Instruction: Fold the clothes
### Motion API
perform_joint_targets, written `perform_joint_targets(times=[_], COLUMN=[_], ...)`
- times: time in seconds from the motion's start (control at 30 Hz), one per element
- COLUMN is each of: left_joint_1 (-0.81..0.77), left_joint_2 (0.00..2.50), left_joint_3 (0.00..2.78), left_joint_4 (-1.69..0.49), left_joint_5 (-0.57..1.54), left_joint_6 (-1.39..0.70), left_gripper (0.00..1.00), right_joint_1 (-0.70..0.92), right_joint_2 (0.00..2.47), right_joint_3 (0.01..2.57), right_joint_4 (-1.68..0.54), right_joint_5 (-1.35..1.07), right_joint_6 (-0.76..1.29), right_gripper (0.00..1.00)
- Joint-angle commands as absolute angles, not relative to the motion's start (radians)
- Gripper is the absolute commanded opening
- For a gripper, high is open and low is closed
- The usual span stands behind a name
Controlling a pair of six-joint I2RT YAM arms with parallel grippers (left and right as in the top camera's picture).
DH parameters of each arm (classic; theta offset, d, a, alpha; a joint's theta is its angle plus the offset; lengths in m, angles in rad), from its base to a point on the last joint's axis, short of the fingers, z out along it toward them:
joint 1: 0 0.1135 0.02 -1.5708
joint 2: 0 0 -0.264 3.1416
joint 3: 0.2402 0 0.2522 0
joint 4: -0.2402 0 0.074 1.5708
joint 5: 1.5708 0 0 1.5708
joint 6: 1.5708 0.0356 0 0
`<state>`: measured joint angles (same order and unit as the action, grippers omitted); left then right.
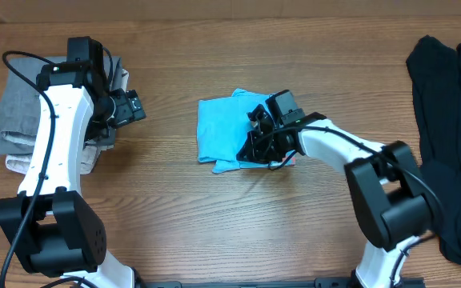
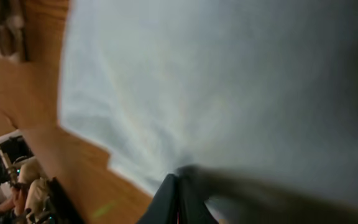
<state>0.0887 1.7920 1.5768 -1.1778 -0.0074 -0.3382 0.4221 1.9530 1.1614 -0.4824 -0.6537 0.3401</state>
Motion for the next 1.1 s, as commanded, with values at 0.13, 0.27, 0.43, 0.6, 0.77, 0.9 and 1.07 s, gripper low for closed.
perform_joint_targets(times=[0.13, 0.27, 0.43, 0.6, 0.77, 0.9, 1.07], left_joint_1=[0.091, 0.091, 0.091, 0.091, 0.091, 0.091, 0.091], left_joint_2=[1.795, 1.795, 1.795, 1.795, 1.795, 1.795, 1.795], left_joint_3=[1.573, 1.573, 1.573, 1.573, 1.573, 1.573, 1.573], left_joint_4=[-1.174, -1.174, -1.174, -1.174, -1.174, -1.171, -1.108], left_joint_5=[0.0, 0.0, 0.0, 0.0, 0.0, -0.001, -0.003], left_joint_6=[-0.337, -0.337, -0.337, -0.337, -0.337, -0.337, -0.337], left_gripper=[1.0, 1.0, 1.0, 1.0, 1.0, 1.0, 1.0], right_joint_1=[0.369, 0.363, 0.363, 0.361, 0.361, 0.351, 0.273], right_joint_2=[1.773, 1.806, 1.893, 2.009, 2.052, 1.959, 1.745], right_joint_3=[1.304, 1.303, 1.302, 1.302, 1.306, 1.341, 1.423], right_joint_4=[-0.482, -0.472, -0.425, -0.341, -0.282, -0.303, -0.44], right_joint_5=[-0.512, -0.415, -0.309, -0.265, -0.275, -0.278, -0.277], right_joint_6=[0.319, 0.319, 0.319, 0.318, 0.306, 0.258, 0.267], right_gripper=[0.04, 0.04, 0.04, 0.17, 0.22, 0.34, 0.49])
